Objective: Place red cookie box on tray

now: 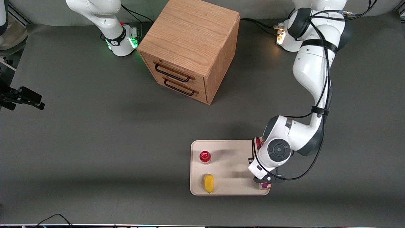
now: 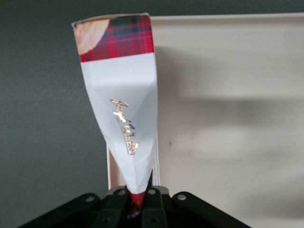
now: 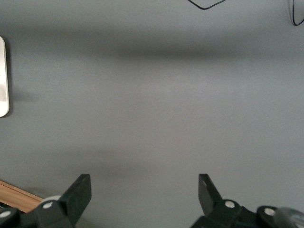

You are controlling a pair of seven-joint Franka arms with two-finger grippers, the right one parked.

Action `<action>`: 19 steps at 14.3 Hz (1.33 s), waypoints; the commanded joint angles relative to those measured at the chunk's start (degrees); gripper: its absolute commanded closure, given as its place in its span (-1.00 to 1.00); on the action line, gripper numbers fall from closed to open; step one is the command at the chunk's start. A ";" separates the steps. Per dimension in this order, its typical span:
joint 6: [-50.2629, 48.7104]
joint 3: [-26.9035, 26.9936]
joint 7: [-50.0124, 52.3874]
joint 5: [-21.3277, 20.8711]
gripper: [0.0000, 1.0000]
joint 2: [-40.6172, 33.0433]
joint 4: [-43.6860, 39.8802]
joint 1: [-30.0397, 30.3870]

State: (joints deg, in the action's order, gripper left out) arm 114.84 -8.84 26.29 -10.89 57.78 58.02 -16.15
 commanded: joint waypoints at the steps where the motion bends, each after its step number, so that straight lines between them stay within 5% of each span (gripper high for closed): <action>1: 0.73 -0.30 0.69 -1.41 -1.00 0.58 -1.25 -0.20; 11: -17.27 2.59 -7.74 3.42 -1.00 -17.59 0.94 3.67; 14: -16.41 9.16 -17.64 8.32 -1.00 -30.41 14.71 4.46; 19: -12.03 15.77 -20.32 8.52 -1.00 -45.71 31.85 4.37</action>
State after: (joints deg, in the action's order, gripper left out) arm 98.17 5.10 6.59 -2.82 21.22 77.21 -11.05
